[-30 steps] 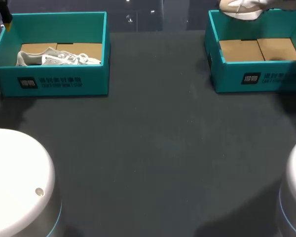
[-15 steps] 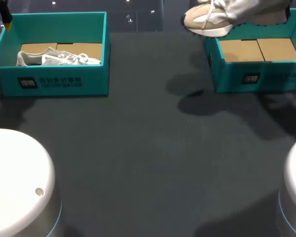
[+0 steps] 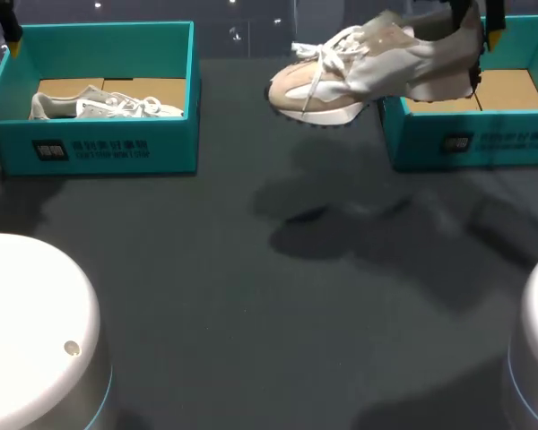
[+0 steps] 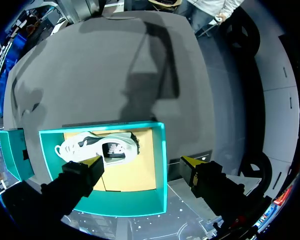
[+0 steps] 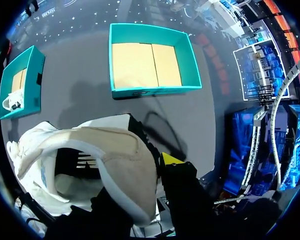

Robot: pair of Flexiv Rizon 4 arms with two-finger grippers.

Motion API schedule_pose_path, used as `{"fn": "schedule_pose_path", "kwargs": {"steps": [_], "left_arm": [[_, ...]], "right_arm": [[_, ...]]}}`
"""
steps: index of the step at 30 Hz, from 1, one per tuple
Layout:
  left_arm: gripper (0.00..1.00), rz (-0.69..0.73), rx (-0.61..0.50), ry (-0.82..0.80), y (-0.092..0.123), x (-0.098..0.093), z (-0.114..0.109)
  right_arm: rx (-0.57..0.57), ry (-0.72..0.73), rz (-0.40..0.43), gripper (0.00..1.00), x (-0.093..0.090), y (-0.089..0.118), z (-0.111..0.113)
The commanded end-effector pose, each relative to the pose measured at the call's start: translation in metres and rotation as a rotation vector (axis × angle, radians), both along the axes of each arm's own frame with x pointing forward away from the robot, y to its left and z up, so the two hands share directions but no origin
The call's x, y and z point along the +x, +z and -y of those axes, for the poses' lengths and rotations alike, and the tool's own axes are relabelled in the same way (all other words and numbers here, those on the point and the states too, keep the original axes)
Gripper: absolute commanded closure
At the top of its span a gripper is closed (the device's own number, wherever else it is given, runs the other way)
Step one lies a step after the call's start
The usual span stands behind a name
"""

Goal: Take the shoe out of the shoebox, open the shoe tongue, remove and reinsert the insole, then place the shoe into the shoebox

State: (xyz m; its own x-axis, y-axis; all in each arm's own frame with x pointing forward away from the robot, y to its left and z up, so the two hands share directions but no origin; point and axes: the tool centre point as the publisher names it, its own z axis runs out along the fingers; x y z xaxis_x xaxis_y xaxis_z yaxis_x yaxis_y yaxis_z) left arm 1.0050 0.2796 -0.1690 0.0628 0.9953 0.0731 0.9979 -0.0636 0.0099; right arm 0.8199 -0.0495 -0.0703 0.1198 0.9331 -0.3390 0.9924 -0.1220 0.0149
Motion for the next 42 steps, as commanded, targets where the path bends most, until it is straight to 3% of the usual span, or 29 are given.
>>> {"fn": "schedule_pose_path", "kwargs": {"steps": [1, 10, 19, 29, 42], "left_arm": [[0.0, 0.001, 0.002, -0.001, 0.0, -0.001, 0.0], [0.0, 0.001, 0.002, -0.001, 0.0, -0.001, 0.0], [0.0, 0.001, 0.002, -0.001, 0.0, -0.001, 0.0], [0.0, 0.001, 0.002, -0.001, 0.0, -0.001, 0.0], [0.0, 0.001, 0.002, -0.001, 0.0, -0.001, 0.0]], "right_arm": [[-0.028, 0.047, 0.137, 1.0, -0.036, -0.009, -0.018], [-0.058, 0.056, 0.119, 1.0, -0.085, -0.026, -0.057], [-0.041, 0.053, 0.116, 1.0, -0.116, -0.073, -0.087], [-0.039, 0.008, 0.103, 1.0, -0.123, -0.112, -0.091], [-0.039, 0.008, 0.103, 1.0, -0.123, -0.112, -0.091]]}}
